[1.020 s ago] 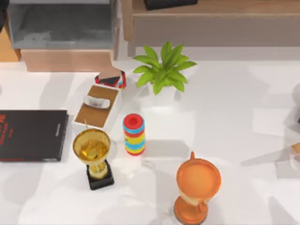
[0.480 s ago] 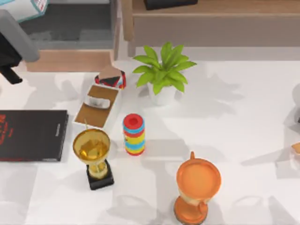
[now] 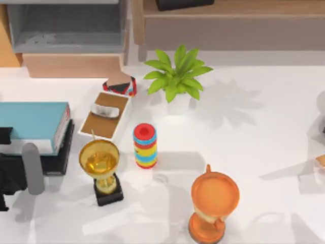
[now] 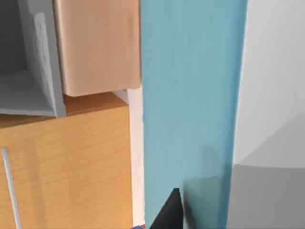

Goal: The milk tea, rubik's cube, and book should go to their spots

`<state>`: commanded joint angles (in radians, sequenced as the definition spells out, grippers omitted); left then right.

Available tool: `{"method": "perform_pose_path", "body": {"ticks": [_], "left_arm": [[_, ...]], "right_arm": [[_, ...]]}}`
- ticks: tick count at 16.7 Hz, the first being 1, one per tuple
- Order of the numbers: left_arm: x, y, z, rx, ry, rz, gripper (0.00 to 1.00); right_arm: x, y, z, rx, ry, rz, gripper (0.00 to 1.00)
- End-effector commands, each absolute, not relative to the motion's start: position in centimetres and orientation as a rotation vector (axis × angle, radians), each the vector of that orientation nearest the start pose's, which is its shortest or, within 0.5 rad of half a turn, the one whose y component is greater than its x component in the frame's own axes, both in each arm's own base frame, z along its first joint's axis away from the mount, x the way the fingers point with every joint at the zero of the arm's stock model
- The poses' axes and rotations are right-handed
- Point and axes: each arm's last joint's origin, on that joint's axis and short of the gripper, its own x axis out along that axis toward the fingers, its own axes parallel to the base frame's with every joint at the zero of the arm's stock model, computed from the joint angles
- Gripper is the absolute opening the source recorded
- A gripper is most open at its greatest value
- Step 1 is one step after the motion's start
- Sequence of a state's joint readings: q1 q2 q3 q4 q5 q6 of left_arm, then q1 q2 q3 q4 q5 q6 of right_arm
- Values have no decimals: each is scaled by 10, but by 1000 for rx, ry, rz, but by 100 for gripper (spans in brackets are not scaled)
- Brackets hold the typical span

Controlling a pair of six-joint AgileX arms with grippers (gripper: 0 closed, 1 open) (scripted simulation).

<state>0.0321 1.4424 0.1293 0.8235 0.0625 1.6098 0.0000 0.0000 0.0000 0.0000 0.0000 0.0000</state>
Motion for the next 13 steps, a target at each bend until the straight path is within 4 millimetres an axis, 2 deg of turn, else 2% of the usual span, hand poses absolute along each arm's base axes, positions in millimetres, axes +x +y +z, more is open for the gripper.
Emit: {"method": "perform_pose_path", "body": {"ticks": [2, 6, 13], "left_arm": [[193, 4, 87, 1541, 384, -434, 0], [196, 4, 91, 1549, 363, -419, 0], [198, 4, 85, 1541, 384, -434, 0]], "right_arm": [[106, -1, 160, 0, 0, 0, 100], [106, -1, 160, 0, 0, 0, 100], [106, -1, 160, 0, 0, 0, 100]]}}
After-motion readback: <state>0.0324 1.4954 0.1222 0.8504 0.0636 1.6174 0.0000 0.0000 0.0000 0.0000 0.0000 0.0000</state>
